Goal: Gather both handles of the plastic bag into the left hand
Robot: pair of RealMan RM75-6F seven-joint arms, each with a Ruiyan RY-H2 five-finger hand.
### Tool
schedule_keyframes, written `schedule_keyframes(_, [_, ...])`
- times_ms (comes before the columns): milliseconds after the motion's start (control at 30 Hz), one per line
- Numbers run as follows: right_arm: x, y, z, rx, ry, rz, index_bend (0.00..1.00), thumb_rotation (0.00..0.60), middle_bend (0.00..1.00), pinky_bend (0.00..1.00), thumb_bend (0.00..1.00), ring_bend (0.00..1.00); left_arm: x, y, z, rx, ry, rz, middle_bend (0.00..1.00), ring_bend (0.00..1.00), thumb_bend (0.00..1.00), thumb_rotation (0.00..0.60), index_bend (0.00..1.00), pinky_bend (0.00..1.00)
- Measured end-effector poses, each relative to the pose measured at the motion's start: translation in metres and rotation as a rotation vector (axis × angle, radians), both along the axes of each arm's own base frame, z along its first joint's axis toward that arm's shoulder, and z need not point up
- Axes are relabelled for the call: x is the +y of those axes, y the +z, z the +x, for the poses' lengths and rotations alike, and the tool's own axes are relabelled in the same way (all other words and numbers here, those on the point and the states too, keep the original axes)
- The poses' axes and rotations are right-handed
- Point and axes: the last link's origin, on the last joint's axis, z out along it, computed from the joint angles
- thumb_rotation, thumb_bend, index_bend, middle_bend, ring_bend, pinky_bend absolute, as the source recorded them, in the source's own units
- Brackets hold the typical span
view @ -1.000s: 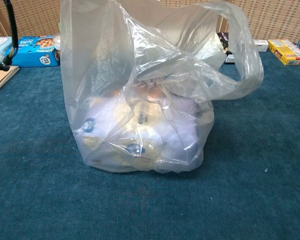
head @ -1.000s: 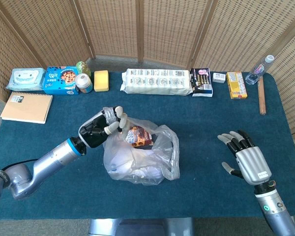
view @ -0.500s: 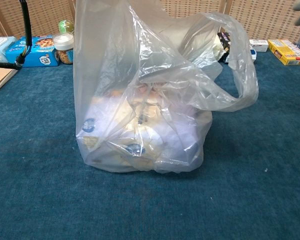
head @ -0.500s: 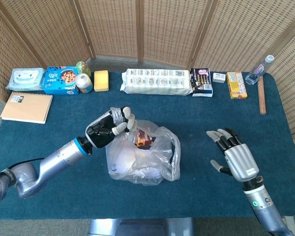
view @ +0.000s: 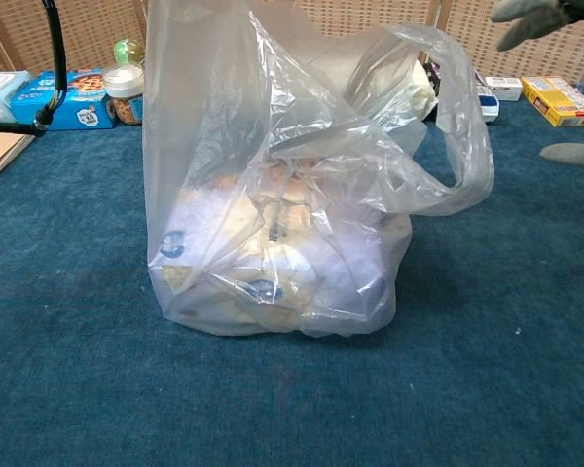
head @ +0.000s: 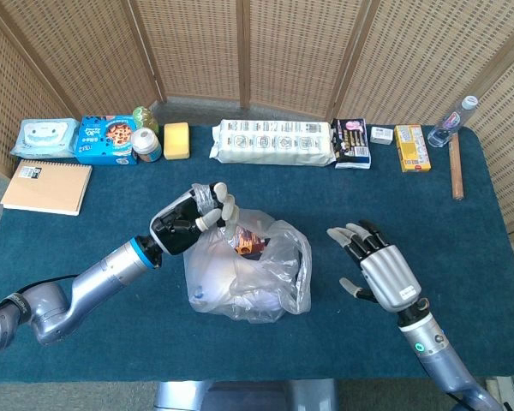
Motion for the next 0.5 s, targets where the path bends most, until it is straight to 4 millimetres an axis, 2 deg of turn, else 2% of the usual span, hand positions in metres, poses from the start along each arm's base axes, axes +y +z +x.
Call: schedule_keyframes(500, [-0.017, -0.018, 0.045, -0.057, 0.115, 0.069, 0.15, 0.6, 0.21, 0.15, 0.24, 0.21, 0.004, 0.0, -0.005, 0.005, 0.03, 0.007, 0.58, 0.49, 0.5, 0.6, 0.49, 0.52])
